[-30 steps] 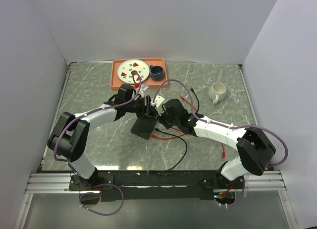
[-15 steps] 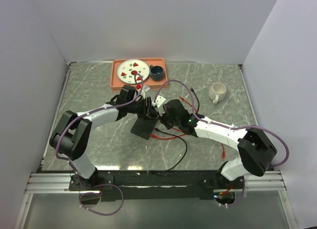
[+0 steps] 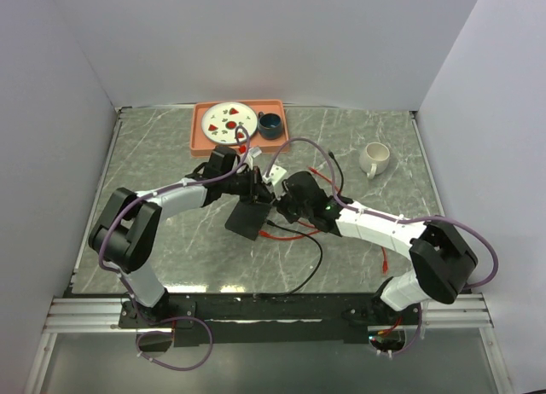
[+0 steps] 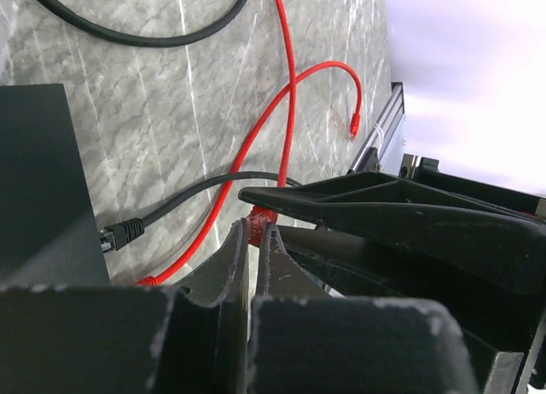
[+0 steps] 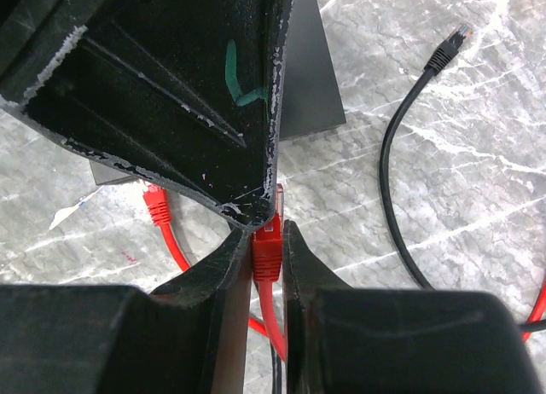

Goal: Insert the plug into the switch port

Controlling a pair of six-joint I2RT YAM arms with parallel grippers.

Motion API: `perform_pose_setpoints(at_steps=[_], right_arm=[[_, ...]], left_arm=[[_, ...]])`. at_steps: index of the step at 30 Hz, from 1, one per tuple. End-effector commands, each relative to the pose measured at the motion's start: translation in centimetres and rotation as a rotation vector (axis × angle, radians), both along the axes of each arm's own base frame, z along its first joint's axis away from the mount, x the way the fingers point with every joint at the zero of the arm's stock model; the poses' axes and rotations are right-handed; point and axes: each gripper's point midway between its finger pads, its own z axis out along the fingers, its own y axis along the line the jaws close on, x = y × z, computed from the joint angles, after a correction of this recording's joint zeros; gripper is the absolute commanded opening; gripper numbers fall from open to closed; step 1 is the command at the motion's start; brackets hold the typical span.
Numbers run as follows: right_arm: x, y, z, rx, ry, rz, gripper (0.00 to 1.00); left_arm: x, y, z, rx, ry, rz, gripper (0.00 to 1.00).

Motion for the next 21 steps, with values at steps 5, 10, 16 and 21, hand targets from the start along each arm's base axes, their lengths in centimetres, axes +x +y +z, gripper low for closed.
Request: perform_pose_setpoints(at_steps=[5,10,16,21], right_arm=[[0.5,0.8,3.1,0.098,-0.072,-0.016,0.26],[0.5,-0.2,2.8,0.087,-0.08,-0.052,0.6],[0.7,-1.1,3.6,0.139,-0.099,-0.072,0.7],[0.1,-1.0,3.2,0.175,-0.05,-0.031,0.55]], left_arm=[[0.7,-1.0,1.2,-0.028,-0.044,-0.002,0.01],[0.8,-0.9,1.0,-0.022,-0.041,0.005,0.01],[0.9,-0.8,0.8,-0.01,-0.039,0.013,0.01],[0.9,-0.9,1.2,-0.021,-0.043,0.009,0.01]])
